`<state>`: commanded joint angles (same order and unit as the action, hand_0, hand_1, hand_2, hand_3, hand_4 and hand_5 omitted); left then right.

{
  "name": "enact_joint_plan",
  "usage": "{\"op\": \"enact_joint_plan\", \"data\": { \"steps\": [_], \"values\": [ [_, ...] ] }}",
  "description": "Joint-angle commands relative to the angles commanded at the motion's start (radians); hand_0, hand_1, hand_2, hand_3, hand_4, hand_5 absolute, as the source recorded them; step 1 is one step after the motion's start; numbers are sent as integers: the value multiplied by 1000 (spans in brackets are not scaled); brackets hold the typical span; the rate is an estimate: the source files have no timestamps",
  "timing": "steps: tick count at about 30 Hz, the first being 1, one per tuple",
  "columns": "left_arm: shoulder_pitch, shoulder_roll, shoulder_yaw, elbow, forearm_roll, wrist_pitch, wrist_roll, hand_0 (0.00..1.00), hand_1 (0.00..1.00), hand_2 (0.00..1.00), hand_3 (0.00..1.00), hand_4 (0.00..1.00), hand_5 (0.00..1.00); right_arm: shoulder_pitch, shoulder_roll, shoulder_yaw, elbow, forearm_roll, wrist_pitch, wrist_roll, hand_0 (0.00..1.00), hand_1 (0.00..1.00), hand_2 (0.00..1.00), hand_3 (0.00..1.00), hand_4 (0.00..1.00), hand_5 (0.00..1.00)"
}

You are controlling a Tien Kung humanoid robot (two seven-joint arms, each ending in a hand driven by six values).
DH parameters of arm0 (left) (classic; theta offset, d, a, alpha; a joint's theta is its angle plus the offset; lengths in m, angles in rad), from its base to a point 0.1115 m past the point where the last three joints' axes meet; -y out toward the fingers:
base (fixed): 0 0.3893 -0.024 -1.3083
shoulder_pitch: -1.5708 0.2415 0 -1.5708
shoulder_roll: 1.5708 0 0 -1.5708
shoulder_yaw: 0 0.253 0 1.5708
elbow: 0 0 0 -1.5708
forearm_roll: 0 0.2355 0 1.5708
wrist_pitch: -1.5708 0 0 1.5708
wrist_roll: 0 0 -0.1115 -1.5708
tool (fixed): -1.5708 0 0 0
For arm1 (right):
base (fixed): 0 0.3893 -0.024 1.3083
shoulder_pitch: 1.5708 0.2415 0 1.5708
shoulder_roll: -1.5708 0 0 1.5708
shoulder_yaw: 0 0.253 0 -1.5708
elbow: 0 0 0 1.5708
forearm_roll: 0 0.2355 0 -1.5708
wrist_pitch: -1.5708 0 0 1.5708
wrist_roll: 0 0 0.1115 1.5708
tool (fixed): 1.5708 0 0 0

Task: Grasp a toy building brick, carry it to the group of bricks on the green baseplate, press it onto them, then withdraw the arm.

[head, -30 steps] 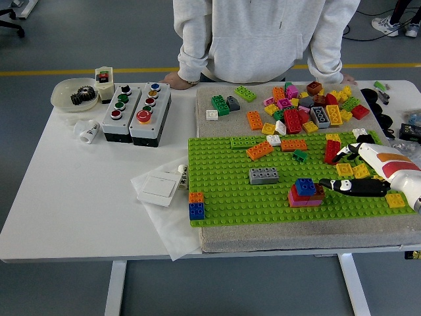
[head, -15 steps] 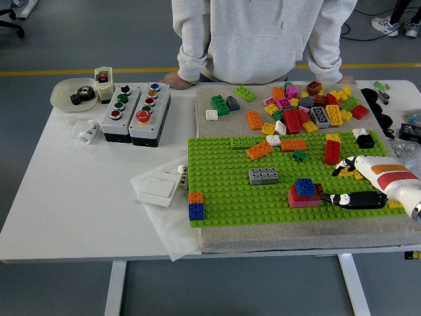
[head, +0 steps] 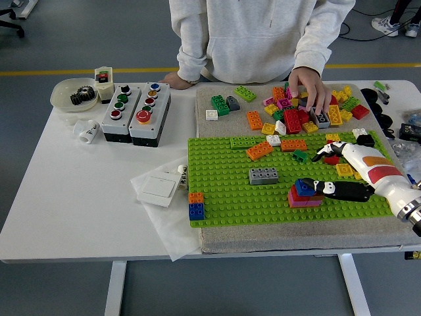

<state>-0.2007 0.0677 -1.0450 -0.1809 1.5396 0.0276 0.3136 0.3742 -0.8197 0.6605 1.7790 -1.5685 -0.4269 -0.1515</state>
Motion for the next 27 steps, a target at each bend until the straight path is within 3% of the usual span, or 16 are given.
{"op": "enact_joint_plan", "data": {
  "steps": [13, 27],
  "values": [
    [-1, 1, 2, 0, -2, -1, 0, 767, 752, 785, 591, 619, 618, 60, 5, -83, 0, -11, 63, -24, 696, 670, 714, 585, 910, 689],
    [1, 2, -3, -1, 4, -2, 3, 766, 752, 785, 589, 619, 617, 91, 7, -153, 0, -21, 88, -36, 701, 671, 714, 580, 894, 636]
  ]
}}
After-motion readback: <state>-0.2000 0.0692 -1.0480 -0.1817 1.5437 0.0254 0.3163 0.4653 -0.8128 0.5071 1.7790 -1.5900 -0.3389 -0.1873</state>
